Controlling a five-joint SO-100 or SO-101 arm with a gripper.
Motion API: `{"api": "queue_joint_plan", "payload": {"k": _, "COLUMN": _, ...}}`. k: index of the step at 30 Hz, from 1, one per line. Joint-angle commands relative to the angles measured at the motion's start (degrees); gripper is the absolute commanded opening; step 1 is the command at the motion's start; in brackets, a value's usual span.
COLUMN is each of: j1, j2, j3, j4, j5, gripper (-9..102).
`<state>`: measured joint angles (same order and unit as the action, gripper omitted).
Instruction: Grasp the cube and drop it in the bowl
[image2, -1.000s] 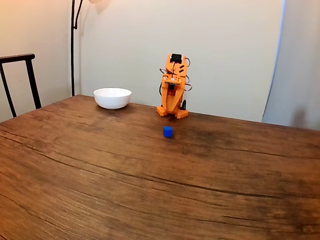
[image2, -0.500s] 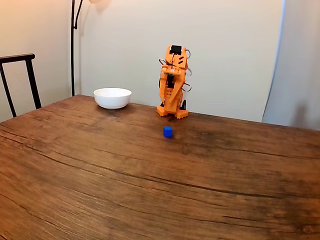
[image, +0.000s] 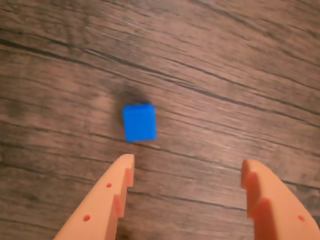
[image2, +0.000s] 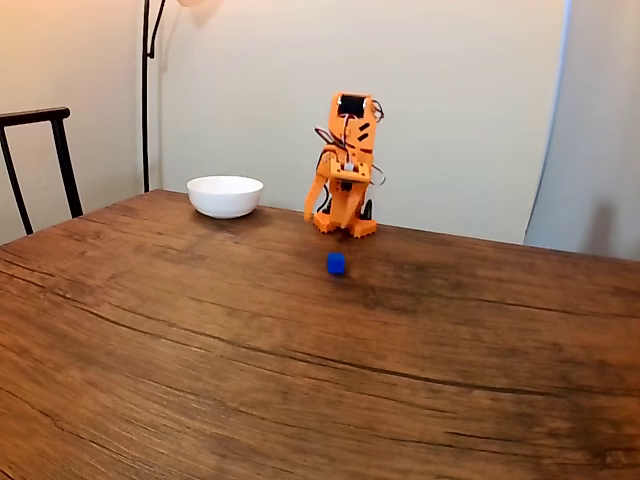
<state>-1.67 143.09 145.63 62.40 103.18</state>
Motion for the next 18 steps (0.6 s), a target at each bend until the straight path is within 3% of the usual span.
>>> {"api": "queue_joint_plan", "payload": {"k": 1, "j1": -0.18, "j2": -1.85, "j3": -0.79, "j4": -2.46, "j5": 0.35, "gripper": 32}}
{"api": "queue_joint_plan", "payload": {"k": 8, "j1": -4.13, "j2": -4.22, "j3": 6.24, "j4": -11.25, "j5": -0.79, "gripper": 40}}
{"api": "queue_joint_plan", "payload": {"k": 18, "j1": -4.83, "j2": -4.31, "j3": 7.91, "j4": -11.78, "j5": -0.88, "gripper": 47}}
